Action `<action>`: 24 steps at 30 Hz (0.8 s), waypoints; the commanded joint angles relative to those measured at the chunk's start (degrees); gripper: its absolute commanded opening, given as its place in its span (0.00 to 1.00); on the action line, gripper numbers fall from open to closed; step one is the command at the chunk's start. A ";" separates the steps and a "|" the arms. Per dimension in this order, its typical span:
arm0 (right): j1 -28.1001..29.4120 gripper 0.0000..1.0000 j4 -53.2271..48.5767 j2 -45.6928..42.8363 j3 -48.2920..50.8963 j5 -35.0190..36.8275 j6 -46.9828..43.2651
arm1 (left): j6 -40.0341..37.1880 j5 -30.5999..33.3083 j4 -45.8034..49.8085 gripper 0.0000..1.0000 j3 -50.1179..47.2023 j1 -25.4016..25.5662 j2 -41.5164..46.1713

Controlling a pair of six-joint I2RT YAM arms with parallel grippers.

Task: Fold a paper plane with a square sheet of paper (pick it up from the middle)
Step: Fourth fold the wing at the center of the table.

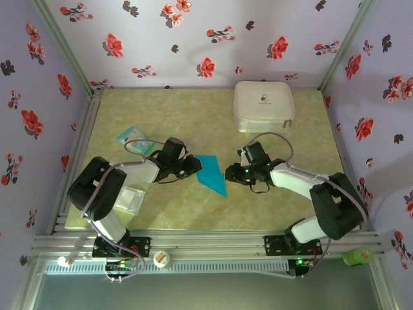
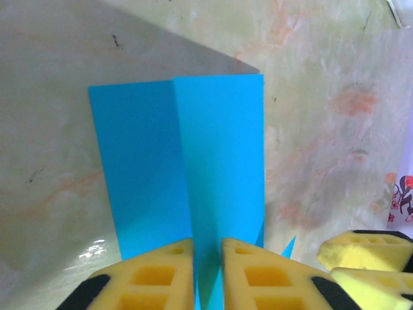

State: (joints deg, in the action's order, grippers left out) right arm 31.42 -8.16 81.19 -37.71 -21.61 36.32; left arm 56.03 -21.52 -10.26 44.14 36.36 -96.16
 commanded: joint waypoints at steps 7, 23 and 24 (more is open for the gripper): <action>11.86 0.38 8.36 -11.85 9.37 21.64 -14.17 | 2.09 -1.54 -3.19 0.07 0.96 -0.31 -0.06; 30.38 0.43 33.00 0.90 13.04 47.84 -44.87 | 6.65 0.12 -5.12 0.02 0.11 1.72 1.00; 30.78 0.43 33.87 2.13 13.02 49.49 -45.28 | 6.64 0.37 -5.12 0.01 0.00 1.74 1.21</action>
State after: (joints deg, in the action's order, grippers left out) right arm 61.01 20.16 81.01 -23.14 20.86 -3.33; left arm 61.69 -22.06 -14.98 44.21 37.78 -96.16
